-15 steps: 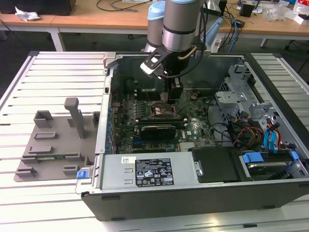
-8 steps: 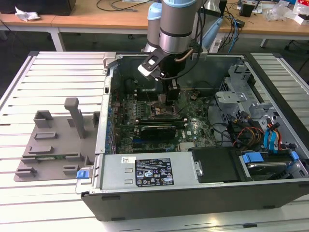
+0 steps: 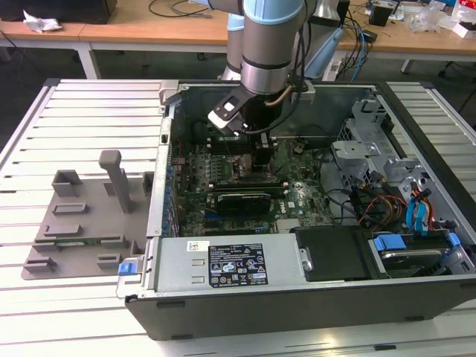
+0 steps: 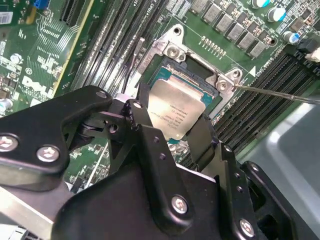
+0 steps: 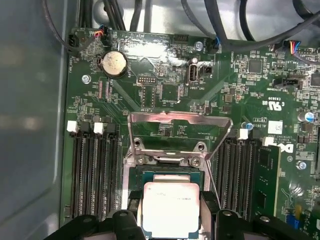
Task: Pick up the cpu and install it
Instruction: 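Place the cpu into insertion slot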
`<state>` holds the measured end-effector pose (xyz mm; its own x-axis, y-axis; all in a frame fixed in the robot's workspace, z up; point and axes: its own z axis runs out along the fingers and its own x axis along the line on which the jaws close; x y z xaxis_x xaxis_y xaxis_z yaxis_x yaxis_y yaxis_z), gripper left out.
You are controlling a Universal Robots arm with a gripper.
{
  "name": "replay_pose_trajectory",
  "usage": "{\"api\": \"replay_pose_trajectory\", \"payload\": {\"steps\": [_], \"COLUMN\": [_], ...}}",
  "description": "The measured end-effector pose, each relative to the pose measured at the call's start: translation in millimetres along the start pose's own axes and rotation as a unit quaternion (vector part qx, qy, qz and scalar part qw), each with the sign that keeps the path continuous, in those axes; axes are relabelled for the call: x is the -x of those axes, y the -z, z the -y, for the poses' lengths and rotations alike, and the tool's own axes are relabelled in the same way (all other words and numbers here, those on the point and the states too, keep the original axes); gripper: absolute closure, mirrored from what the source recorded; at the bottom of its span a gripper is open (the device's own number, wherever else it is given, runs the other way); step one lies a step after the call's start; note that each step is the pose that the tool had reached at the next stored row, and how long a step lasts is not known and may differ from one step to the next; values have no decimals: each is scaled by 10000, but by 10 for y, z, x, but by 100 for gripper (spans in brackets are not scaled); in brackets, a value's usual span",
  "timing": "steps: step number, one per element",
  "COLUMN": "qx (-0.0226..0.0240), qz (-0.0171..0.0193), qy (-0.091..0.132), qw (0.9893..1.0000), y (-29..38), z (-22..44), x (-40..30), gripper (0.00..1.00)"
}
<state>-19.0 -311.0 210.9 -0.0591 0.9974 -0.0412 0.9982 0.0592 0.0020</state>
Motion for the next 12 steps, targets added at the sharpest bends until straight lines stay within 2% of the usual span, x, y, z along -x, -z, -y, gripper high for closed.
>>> {"api": "replay_pose_trajectory", "payload": {"steps": [1, 2, 12], "qx": [-2, -2, -5], "qz": [0, -3, -7], "qy": [-47, -48, -133], "qw": [10000, 10000, 9999], "y": [-47, -62, -119], "z": [14, 14, 15], "x": [-3, -4, -14], "gripper": [45, 45, 45]}}
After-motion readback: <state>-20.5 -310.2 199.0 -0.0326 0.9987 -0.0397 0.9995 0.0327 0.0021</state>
